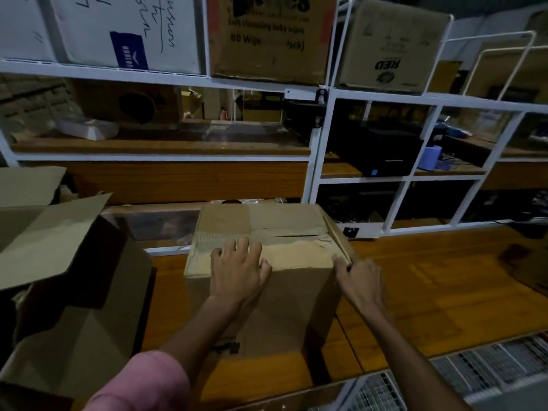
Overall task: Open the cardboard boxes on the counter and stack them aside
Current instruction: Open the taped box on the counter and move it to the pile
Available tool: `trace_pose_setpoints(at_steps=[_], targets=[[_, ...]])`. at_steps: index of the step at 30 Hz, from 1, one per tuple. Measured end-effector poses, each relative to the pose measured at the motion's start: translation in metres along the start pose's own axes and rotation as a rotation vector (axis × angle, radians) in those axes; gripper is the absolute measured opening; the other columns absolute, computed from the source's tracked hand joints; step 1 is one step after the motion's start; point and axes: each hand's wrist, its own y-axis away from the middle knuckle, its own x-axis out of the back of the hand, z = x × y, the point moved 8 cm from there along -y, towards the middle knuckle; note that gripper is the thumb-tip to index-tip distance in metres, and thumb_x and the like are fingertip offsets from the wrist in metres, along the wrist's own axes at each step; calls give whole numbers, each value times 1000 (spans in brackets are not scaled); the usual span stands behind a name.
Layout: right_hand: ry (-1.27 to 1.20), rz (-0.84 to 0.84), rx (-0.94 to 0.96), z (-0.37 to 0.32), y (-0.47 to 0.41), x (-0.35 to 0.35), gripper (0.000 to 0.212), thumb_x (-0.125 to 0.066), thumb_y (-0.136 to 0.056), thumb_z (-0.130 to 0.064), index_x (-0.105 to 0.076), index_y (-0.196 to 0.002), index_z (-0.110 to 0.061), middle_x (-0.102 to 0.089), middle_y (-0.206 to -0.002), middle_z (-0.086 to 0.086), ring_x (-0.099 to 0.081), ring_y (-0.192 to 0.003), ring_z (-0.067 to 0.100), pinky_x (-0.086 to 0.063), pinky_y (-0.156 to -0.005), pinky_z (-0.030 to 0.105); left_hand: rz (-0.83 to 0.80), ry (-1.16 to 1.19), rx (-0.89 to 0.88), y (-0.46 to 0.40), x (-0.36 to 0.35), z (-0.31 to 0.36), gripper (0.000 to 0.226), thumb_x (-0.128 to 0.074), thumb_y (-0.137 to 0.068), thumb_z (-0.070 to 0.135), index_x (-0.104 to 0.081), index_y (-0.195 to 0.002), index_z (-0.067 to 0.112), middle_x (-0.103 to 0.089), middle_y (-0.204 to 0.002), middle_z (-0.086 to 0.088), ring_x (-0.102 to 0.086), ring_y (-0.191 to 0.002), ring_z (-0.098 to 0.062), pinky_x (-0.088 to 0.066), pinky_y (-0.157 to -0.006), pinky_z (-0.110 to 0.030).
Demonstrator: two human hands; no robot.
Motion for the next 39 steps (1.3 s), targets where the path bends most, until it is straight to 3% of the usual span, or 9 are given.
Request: trace_pose_setpoints(at_steps=[4,9,17,22,25,30,33,36,39], targets=[[34,-36,-25,-2,-13,12,30,-48,-98,-48,-55,-90,-21,-44,-103,6,-43,-95,21,-38,-73,34,-26,10,-19,-8,2,-1,39,-31,-91,49,-55,-102,20,-52,-95,-3,-49,-84,-20,-44,-71,-37],[-346,-141,-48,-3,-23,2,21,-47,-103,-31,-53,-88,-18,-60,-82,5,-55,-68,16,-51,-64,37,-74,20,-27,-18,0,-3,42,-27,-93,53,-53,-101,22,-46,-90,2,-43,-80,-16,-39,-71,-34],[-195,-84,27,-8,-26,-2,20,-39,-106,-26,-50,-90,-19,-57,-75,3,-50,-59,15,-49,-54,36,-109,138,65,-34,2,-10,23,-39,-96,45,-44,-90,24,-45,-85,2,-44,-78,-16,-32,-72,-32],[-113,80,143,-17,-17,14,12,-49,-101,-23,-58,-102,-16,-58,-93,1,-55,-82,16,-49,-70,34,-298,59,84,-55,-16,-19,53,-34,-97,52,-46,-137,20,-54,-130,-9,-51,-118,-26,-29,-108,-55],[-73,164,288,-41,-11,31,17,-62,-93,-17,-62,-110,-15,-60,-110,4,-54,-105,21,-44,-90,34,-338,34,96,-58,-16,-19,57,-22,-98,55,-51,-132,19,-57,-128,-10,-53,-120,-27,-14,-115,-63],[-222,254,446,-94,-12,83,18,-58,-96,-19,-62,-113,-12,-61,-111,7,-53,-103,18,-47,-92,38,-4,-41,34,-75,61,-5,48,-16,-100,48,-55,-95,22,-59,-89,0,-53,-81,-18,-38,-89,-45],[-273,271,540,-131,-17,116,13,-54,-99,-21,-64,-103,-13,-61,-96,1,-52,-89,10,-47,-81,31,-4,61,-7,-84,102,10,45,-21,-104,42,-53,-80,20,-50,-66,3,-45,-54,-13,-44,-67,-34],[-332,5,486,-162,-23,125,13,-53,-101,-22,-64,-96,-16,-66,-83,-4,-63,-71,6,-50,-65,19,-271,63,28,-83,108,23,40,-38,-104,38,-50,-71,19,-47,-67,2,-44,-56,-12,-37,-53,-27],[-215,-490,298,-168,-18,93,12,-53,-101,-21,-63,-97,-17,-72,-84,2,-72,-68,11,-60,-63,27,-585,148,68,-69,96,33,31,-47,-102,36,-50,-75,21,-51,-76,2,-51,-70,-13,-43,-65,-30]])
